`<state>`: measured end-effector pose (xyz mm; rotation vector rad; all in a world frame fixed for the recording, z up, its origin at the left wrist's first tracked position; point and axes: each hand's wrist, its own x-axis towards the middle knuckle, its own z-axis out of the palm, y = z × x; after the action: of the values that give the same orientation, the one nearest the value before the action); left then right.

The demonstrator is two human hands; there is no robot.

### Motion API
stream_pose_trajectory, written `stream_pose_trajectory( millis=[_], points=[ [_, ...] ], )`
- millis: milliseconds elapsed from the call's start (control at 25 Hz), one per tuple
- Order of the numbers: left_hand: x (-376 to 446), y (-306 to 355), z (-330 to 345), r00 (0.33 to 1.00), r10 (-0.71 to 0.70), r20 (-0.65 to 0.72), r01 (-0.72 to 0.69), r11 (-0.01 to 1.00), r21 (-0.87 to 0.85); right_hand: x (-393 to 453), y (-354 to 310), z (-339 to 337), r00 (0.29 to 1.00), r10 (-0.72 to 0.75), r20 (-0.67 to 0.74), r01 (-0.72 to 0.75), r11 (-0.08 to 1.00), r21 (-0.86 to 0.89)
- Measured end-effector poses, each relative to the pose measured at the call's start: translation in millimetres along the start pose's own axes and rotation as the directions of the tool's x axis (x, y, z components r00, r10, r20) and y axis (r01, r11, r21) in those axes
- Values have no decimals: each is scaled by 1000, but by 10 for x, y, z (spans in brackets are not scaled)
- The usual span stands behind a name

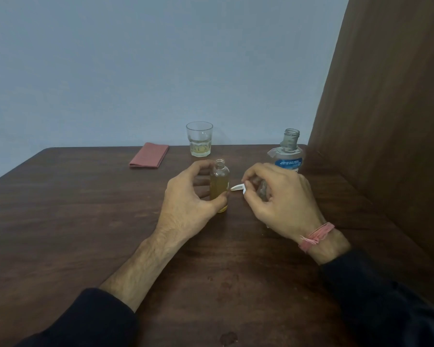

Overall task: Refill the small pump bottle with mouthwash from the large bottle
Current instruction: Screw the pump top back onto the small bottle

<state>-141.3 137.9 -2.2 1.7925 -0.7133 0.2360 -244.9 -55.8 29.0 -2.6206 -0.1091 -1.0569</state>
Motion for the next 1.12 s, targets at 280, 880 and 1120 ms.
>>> stream_pose_trajectory(
  millis=[280,880,1120],
  points=[
    [-6,17,1,1000,4,-3,-4,1000,-19,12,10,94,968,125,218,-70,968,-242],
    [-18,54,-12,1000,8,14,-8,1000,-25,-5,-50,159,917,216,335,-104,940,-324],
    [-13,42,-14,1000,-4,0,4,1000,-23,-4,-61,122,942,229,244,-172,956,-237]
  ],
)
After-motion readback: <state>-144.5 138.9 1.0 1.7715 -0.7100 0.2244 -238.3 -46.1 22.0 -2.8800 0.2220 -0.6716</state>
